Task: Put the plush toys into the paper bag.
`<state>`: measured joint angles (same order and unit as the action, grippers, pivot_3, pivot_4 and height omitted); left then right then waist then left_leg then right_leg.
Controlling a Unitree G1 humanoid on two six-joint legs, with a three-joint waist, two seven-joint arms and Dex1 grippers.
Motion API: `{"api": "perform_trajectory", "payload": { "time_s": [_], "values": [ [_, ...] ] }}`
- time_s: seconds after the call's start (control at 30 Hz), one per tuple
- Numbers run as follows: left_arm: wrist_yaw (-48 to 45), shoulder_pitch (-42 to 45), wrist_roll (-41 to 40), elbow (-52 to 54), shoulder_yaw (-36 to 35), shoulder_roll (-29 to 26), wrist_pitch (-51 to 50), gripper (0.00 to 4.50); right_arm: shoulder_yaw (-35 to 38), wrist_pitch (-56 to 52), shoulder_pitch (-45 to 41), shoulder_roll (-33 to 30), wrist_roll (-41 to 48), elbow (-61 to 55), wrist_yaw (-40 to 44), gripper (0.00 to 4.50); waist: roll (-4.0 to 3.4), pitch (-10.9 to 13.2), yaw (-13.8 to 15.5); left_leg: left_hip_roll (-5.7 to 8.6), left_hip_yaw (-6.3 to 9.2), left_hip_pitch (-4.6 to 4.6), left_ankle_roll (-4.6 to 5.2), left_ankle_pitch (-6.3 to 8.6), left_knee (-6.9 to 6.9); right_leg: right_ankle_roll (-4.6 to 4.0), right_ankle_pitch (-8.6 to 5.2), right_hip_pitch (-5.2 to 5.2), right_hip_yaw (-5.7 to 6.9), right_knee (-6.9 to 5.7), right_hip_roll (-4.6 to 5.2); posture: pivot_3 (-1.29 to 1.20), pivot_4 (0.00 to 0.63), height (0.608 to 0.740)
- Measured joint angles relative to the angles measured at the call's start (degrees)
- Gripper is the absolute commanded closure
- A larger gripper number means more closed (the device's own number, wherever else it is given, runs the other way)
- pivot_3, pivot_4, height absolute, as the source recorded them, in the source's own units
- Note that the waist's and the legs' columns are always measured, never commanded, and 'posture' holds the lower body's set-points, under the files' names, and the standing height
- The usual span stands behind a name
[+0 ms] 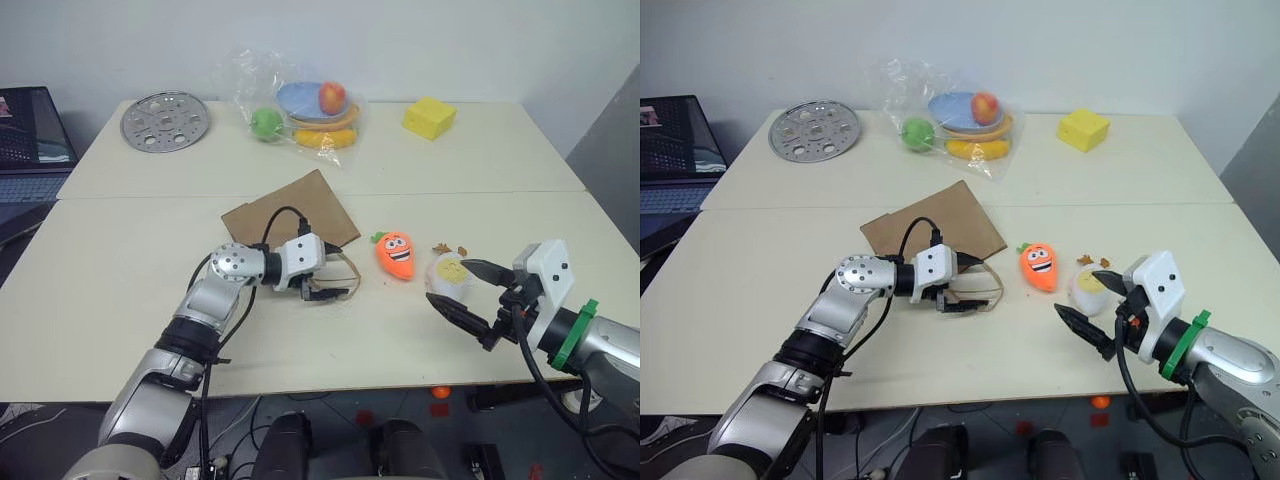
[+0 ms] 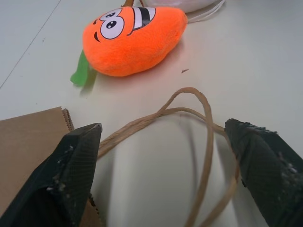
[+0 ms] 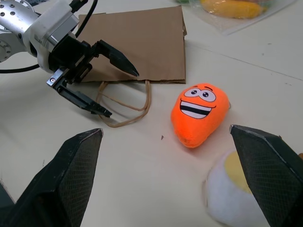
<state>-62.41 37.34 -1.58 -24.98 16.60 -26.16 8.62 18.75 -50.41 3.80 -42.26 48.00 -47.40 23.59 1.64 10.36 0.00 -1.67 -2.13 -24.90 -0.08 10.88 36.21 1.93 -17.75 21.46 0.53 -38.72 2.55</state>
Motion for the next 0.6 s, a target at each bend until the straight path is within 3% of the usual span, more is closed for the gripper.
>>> {"api": "perform_trajectory", "payload": {
  "time_s": [0.37,0.6],
  "values": [
    [-0.2,1.8,-1.7,-2.0,-1.7,0.8,0.2,4.48,-1.5,1.2,-0.2,0.1,-0.5,0.2,0.0,0.00,0.00,0.0,0.0,-0.02,0.03,0.00,0.00,0.00,0.07,0.00,0.00,0.00,0.00,-0.08,-0.05,0.00,0.150,0.740],
    [-6.2,4.2,-10.2,1.6,-6.1,-0.8,-10.3,4.48,-4.2,2.4,-1.7,1.6,-1.7,1.8,-0.1,0.00,0.00,0.0,-0.1,-0.05,0.07,0.00,0.00,0.00,0.13,0.00,0.00,0.00,0.01,-0.13,-0.13,0.00,0.150,0.740]
  ]
}}
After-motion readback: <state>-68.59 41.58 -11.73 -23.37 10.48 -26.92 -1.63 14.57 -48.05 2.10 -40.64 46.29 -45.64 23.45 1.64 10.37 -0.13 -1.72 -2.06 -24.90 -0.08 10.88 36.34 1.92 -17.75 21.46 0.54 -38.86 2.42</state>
